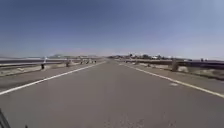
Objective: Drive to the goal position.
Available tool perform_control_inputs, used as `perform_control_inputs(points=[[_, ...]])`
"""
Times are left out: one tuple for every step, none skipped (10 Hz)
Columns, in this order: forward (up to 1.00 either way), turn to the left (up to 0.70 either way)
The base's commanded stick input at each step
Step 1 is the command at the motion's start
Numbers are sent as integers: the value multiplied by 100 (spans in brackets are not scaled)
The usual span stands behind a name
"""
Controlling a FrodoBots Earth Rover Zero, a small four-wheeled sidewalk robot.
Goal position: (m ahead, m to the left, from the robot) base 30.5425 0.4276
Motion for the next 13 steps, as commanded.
perform_control_inputs(points=[[100,0],[100,0],[100,0],[100,0],[100,0],[100,0],[100,0],[100,0],[100,0],[100,0],[100,0],[100,0],[100,0]])
